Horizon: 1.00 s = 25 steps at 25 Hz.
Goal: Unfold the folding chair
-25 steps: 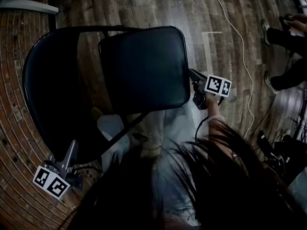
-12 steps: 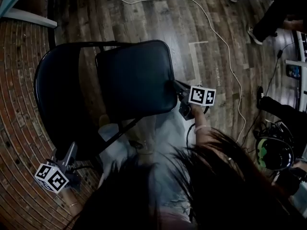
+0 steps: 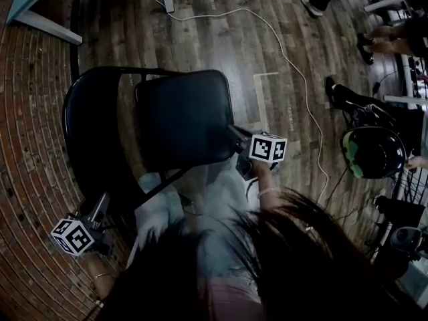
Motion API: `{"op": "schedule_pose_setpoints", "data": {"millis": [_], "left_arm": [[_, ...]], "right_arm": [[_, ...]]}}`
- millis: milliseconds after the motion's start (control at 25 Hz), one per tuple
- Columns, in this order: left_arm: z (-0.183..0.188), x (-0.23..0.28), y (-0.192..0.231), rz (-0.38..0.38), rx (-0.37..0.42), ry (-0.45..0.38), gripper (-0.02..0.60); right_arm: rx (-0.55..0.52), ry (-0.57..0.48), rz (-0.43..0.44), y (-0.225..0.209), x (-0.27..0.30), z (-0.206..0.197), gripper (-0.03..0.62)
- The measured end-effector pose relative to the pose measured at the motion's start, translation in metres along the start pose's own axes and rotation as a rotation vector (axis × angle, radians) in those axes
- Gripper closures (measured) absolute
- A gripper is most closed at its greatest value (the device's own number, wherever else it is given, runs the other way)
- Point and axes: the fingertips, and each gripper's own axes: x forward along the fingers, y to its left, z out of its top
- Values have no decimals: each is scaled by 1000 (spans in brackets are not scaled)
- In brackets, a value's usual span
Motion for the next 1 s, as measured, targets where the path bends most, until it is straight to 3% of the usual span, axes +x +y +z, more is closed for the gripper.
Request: {"op": "schedule_pose_setpoints", "data": {"millis": [280,520,880,1000], "left_arm": [[-10,-10,10,-38,-12,-56,397],[-11,-22,5,-31,27,-40,428],[-12,-44,3,11,15,-55,456],[-8,-57,4,39,17,-84,532]], "right_arm": [[-124,-11,-4,42,-4,-6,594],[-151,-31,1,76,-10,-11,594],[-157,-74,6,116,-23,-22,594],[-154,-88,12,125,-24,-27,594]]}}
